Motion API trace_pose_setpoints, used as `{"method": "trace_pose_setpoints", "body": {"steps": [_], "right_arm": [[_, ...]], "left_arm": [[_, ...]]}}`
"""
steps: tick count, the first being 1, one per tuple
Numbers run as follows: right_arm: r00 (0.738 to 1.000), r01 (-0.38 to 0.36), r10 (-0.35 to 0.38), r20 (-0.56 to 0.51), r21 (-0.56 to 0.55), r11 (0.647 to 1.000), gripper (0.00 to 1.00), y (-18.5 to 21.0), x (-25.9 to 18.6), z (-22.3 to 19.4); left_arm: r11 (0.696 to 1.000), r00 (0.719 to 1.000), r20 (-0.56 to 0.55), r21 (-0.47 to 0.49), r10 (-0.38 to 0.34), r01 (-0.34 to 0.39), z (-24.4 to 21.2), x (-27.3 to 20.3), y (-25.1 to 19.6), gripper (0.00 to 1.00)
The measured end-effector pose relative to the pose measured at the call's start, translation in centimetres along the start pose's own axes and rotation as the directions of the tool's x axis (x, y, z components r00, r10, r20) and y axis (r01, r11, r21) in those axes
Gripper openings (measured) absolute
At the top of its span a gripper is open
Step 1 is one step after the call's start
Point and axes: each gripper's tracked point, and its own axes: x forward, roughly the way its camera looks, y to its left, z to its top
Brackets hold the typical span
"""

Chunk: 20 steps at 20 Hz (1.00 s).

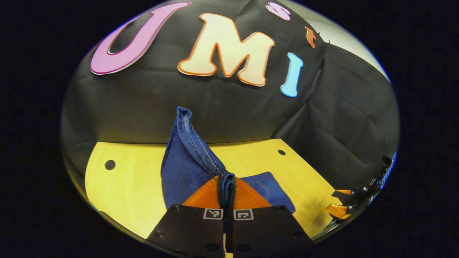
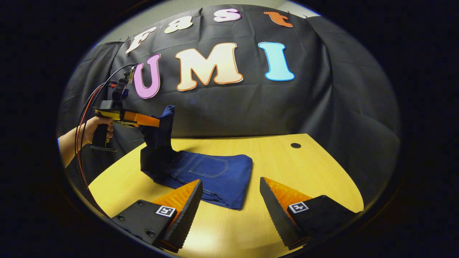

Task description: Grasp the waist and the cuffs of the jeans and fold them to make the two legs overlap; first hold the waist and fold one-third of the jeans toward the cuffs, then hold the cuffs and fold the remaining one-third in the same direction to finish folding.

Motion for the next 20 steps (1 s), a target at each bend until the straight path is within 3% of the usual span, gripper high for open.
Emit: {"method": "trace_pose_setpoints", "body": {"steps": [6,12,13,15,17,20], "right_arm": [[0.999,0.032,-0.032,-0.030,-0.003,0.999,0.98,-4.1,-1.6,-1.8],[0.999,0.008,-0.008,-0.039,-0.013,1.000,0.98,-5.6,-1.9,-2.5],[0.999,-0.003,0.003,-0.035,-0.022,1.000,0.98,-5.5,-1.7,-2.4],[1.000,-0.025,0.025,-0.005,-0.042,0.999,0.98,-5.0,-1.5,-1.3],[0.997,-0.052,0.054,0.048,-0.044,0.998,0.98,-3.8,-1.8,0.6],[0.983,-0.084,0.089,0.160,-0.040,0.996,0.98,-0.9,-3.1,4.7]], "left_arm": [[0.996,0.991,-0.106,0.032,-0.080,0.084,-5.6,5.4,-6.7,0.00],[0.998,0.979,-0.205,0.065,-0.006,0.020,-13.0,8.6,-8.6,0.02],[0.998,0.980,-0.199,0.054,-0.009,0.020,-13.8,9.0,-9.3,0.12],[0.998,0.988,-0.153,0.058,0.019,-0.010,-13.5,7.8,-10.1,0.54],[0.992,0.993,-0.071,0.096,0.092,-0.085,-11.9,5.9,-9.8,0.96],[0.984,0.984,0.093,0.086,0.151,-0.159,-8.1,0.3,-10.3,0.96]]}}
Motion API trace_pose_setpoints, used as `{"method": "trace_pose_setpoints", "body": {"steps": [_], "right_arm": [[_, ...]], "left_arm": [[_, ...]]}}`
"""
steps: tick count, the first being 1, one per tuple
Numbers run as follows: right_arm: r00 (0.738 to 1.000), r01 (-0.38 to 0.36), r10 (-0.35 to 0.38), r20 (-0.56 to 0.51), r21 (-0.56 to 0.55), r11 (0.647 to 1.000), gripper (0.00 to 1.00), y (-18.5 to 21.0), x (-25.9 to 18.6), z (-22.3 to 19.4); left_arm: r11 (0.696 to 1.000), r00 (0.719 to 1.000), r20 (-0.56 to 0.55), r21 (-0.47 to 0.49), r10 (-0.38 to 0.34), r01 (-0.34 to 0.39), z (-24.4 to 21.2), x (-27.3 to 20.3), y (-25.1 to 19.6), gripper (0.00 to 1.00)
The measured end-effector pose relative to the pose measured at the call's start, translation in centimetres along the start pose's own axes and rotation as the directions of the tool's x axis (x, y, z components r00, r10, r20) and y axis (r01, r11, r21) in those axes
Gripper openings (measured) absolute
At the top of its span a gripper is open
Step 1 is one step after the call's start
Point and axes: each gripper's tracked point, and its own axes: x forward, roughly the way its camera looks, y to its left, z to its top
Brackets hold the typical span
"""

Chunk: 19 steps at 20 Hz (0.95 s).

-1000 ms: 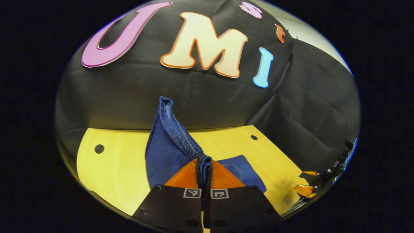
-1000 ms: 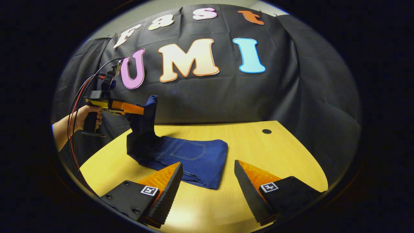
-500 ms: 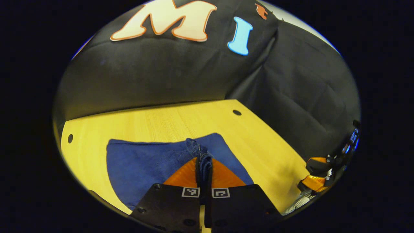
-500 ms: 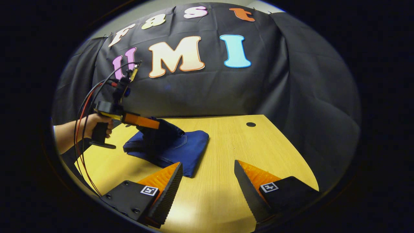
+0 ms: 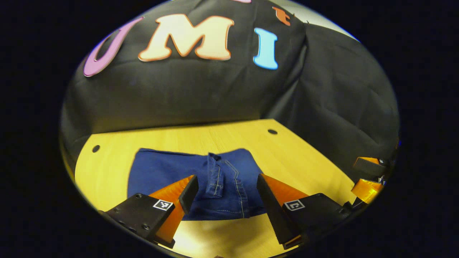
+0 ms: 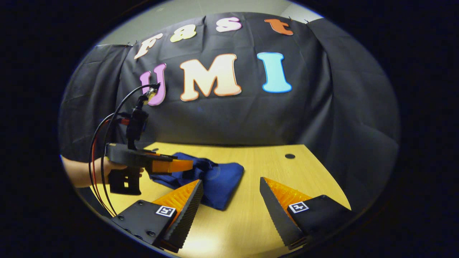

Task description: Grasp the waist and the cuffs of the jeans and fold them to make the two legs overlap; first hold the waist and fold one-third of the jeans toward the cuffs, then hold the cuffs and fold the remaining one-third in the same direction to finish folding.

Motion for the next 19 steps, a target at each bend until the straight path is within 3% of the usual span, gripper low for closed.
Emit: {"method": "trace_pose_setpoints", "body": {"steps": [3,6,7,10,12,14,19], "right_arm": [[0.988,-0.047,0.045,0.146,0.007,0.999,0.98,4.2,-1.4,5.7],[0.962,-0.068,0.069,0.263,-0.013,0.998,1.00,7.7,-3.7,10.5],[0.952,-0.078,0.076,0.297,-0.008,0.997,0.94,8.9,-4.6,11.8],[0.926,-0.068,0.057,0.374,0.015,0.998,0.98,11.1,-7.4,14.7],[0.909,-0.075,0.064,0.412,0.011,0.997,0.94,12.7,-9.2,15.9],[0.898,-0.076,0.072,0.435,-0.008,0.997,0.97,13.8,-10.4,16.4],[0.894,-0.103,0.100,0.438,-0.017,0.995,0.94,15.5,-11.9,16.3]], "left_arm": [[0.997,0.983,0.167,0.000,0.080,-0.082,4.2,-7.4,1.9,0.96],[0.984,0.944,0.285,0.013,0.165,-0.176,7.2,-15.5,4.0,0.95],[0.979,0.928,0.320,0.010,0.189,-0.203,7.9,-17.6,4.8,0.94],[0.965,0.884,0.402,0.000,0.239,-0.261,9.9,-23.1,6.1,0.95],[0.958,0.860,0.442,0.002,0.256,-0.286,10.6,-25.9,6.6,0.95],[0.951,0.847,0.461,0.023,0.264,-0.309,10.6,-28.0,6.8,0.95],[0.943,0.840,0.469,0.044,0.271,-0.329,9.8,-29.7,6.3,0.94]]}}
